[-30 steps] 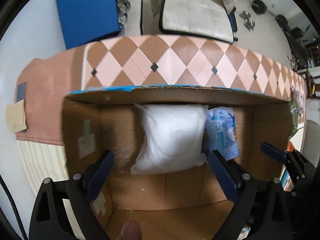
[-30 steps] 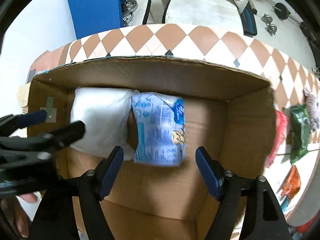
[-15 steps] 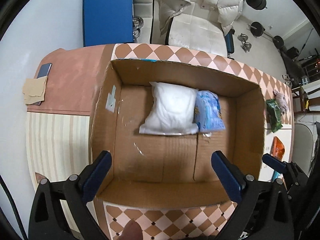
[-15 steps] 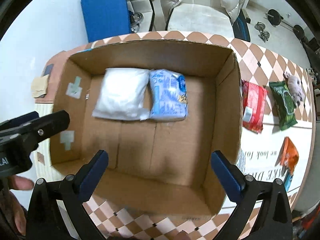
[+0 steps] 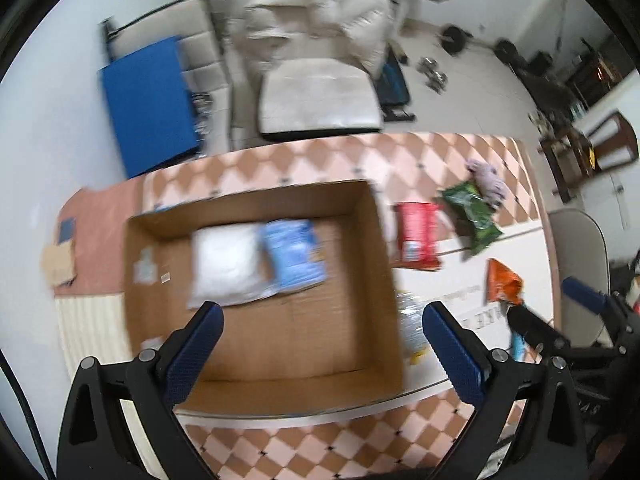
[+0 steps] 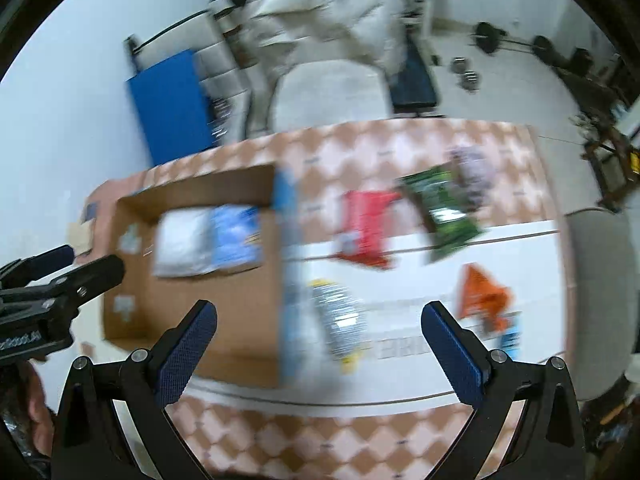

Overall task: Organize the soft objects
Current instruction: 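Grasp the red snack bag with the left tool while the right tool grasps the green bag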

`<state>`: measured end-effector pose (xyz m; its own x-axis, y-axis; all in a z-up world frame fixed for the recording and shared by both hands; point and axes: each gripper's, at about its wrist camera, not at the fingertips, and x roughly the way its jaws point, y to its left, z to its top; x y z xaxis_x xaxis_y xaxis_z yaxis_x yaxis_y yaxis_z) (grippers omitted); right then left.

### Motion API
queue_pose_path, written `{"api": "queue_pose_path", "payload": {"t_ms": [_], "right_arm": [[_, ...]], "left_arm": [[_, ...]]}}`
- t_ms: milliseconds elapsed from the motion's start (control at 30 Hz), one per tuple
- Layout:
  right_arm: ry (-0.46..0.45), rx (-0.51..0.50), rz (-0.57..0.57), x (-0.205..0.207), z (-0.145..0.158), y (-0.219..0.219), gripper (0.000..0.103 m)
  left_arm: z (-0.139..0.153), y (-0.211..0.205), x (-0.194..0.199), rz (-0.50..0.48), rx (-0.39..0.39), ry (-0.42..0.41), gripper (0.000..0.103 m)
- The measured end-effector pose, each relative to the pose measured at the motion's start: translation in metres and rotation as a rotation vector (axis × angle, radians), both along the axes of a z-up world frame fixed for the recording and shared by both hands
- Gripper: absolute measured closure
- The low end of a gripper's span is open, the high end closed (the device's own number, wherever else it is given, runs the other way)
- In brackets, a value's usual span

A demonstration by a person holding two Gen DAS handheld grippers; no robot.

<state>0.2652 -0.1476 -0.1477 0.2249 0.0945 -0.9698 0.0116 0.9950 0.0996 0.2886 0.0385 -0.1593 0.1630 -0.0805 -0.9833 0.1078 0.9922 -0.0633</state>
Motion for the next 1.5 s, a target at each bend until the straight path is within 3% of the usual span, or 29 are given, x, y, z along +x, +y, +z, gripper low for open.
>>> {"api": "queue_pose_path", "payload": {"t_ms": [167, 233, 267, 333, 400, 633, 733, 767, 800, 900, 1200, 1433, 1467, 1500], "right_arm": [[0.057, -0.008, -0.032, 0.041, -0.033, -0.075, 0.000], [0.089, 0.005, -0.021, 0.060, -0.053, -0.092, 0.004], [0.107, 0.010, -0.017, 0.068, -0.064, -0.099, 0.006], [0.148, 0.023, -0.001, 0.085, -0.090, -0.110, 0.018], [0.189, 0.023, 0.017, 0.099, -0.115, -0.116, 0.022], [0.270, 0.007, 0.077, 0.126, -0.179, -0.114, 0.022], [0.300, 0.008, 0.085, 0.137, -0.200, -0.113, 0.024], [0.318, 0.004, 0.085, 0.139, -0.207, -0.113, 0.029], [0.331, -0.008, 0.082, 0.140, -0.212, -0.113, 0.049], [0.371, 0.009, 0.020, 0.135, -0.217, -0.128, 0.055], [0.415, 0.063, -0.064, 0.127, -0.226, -0.153, 0.051], [0.439, 0.042, -0.062, 0.133, -0.242, -0.145, 0.048], [0.444, 0.037, -0.063, 0.135, -0.246, -0.142, 0.048], [0.445, 0.034, -0.065, 0.136, -0.248, -0.141, 0.048]], "left_arm": [[-0.049, -0.080, 0.061, -0.067, 0.017, 0.132, 0.008], [-0.082, -0.108, 0.088, -0.085, 0.028, 0.220, 0.026], [-0.094, -0.117, 0.095, -0.088, 0.038, 0.253, 0.028], [-0.122, -0.135, 0.113, -0.090, 0.046, 0.318, 0.029], [-0.149, -0.149, 0.125, -0.100, 0.080, 0.361, 0.029], [-0.216, -0.174, 0.148, -0.109, 0.095, 0.523, 0.028], [-0.229, -0.178, 0.153, -0.107, 0.098, 0.549, 0.028], [-0.232, -0.180, 0.154, -0.108, 0.102, 0.557, 0.028], [-0.234, -0.178, 0.154, -0.112, 0.107, 0.557, 0.028], [-0.238, -0.178, 0.153, -0.118, 0.119, 0.559, 0.028], [-0.270, -0.188, 0.130, -0.147, 0.147, 0.627, 0.028], [-0.274, -0.185, 0.124, -0.099, 0.144, 0.581, 0.029], [-0.272, -0.183, 0.125, -0.100, 0.145, 0.571, 0.030], [-0.271, -0.183, 0.125, -0.103, 0.143, 0.562, 0.037]]}}
